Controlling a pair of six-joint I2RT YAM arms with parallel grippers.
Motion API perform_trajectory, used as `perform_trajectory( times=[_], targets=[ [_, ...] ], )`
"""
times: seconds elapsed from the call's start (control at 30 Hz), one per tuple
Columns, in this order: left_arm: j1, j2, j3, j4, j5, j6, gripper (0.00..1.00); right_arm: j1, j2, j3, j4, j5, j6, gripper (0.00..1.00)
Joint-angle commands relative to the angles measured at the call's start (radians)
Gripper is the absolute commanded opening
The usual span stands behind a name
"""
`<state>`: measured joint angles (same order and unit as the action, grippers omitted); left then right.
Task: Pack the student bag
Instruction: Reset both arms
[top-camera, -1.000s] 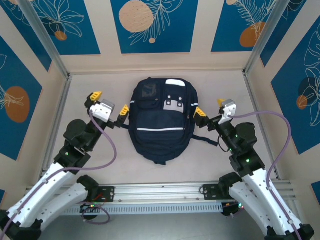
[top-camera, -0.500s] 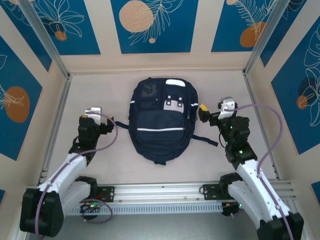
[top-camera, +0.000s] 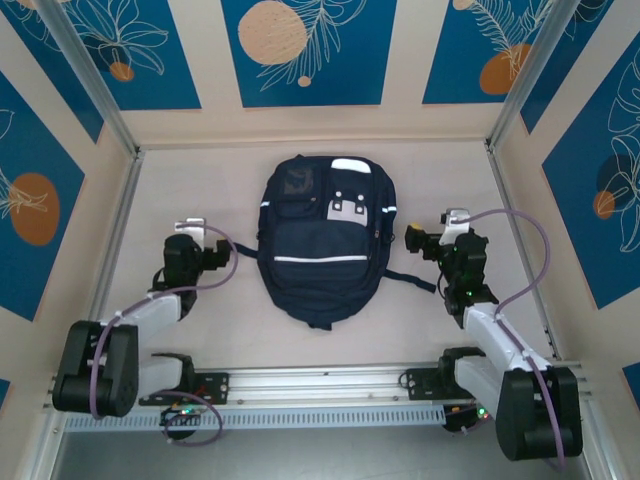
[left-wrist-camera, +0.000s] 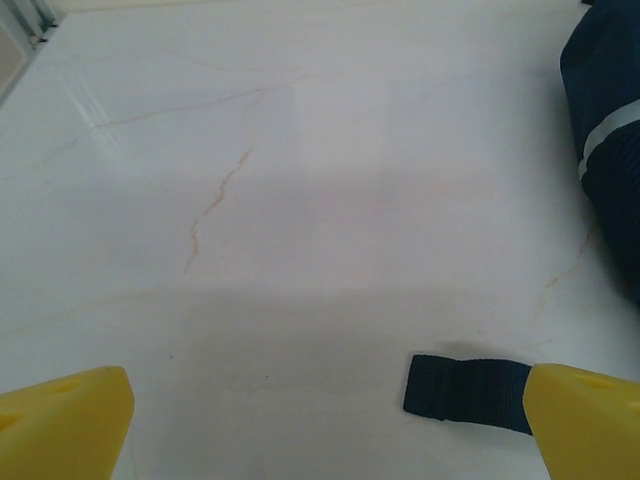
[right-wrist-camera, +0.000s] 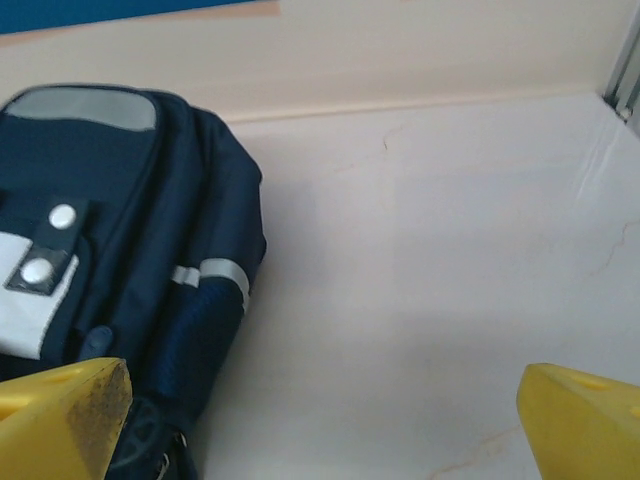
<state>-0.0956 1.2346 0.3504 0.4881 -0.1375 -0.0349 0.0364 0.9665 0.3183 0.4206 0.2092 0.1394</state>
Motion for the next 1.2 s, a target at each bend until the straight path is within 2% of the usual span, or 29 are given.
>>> perform_trajectory(
  times=[0.0,0.1,0.2,0.37,0.53,0.67,0.87,0.93,1.0,1.07,1.1,1.17],
  targets=[
    [0.013,0.039,0.016,0.089,0.055,-0.008,1.0,-0.014,0.05,-0.03,0.118,0.019,0.025,0.99],
    [0.014,0.079,0.028,0.13,0.063,-0.021,1.0,-0.029,0.102,-0.063,0.206,0.013,-0.007,0.99],
    [0.013,0.114,0.058,0.128,0.109,0.04,1.0,-0.066,0.17,-0.121,0.359,-0.028,0.015,0.99],
    [0.012,0.142,0.086,0.112,0.14,0.074,1.0,-0.075,0.233,-0.118,0.442,-0.11,-0.001,0.99],
    [0.013,0.2,0.018,0.318,0.101,0.098,1.0,-0.073,0.303,-0.09,0.489,-0.177,-0.015,0.99],
    [0.013,0.291,-0.005,0.44,0.203,0.145,1.0,-0.066,0.412,-0.114,0.65,-0.211,-0.033,0.99],
    [0.014,0.295,0.008,0.414,0.21,0.144,1.0,-0.012,0.58,-0.107,0.803,-0.295,-0.135,0.99],
    [0.02,0.299,0.026,0.387,0.198,0.131,1.0,-0.007,0.528,-0.051,0.618,-0.286,-0.148,0.99],
    [0.024,0.304,0.04,0.366,0.153,0.107,1.0,-0.03,0.56,-0.015,0.61,-0.306,-0.12,0.99],
    [0.03,0.305,0.058,0.336,0.119,0.086,1.0,-0.048,0.553,0.05,0.471,-0.326,-0.107,0.99],
    [0.029,0.306,0.057,0.336,0.119,0.086,1.0,-0.061,0.562,0.062,0.464,-0.337,-0.09,0.99],
    [0.031,0.306,0.059,0.334,0.119,0.084,1.0,-0.071,0.561,0.094,0.402,-0.261,-0.046,0.99]
  ],
)
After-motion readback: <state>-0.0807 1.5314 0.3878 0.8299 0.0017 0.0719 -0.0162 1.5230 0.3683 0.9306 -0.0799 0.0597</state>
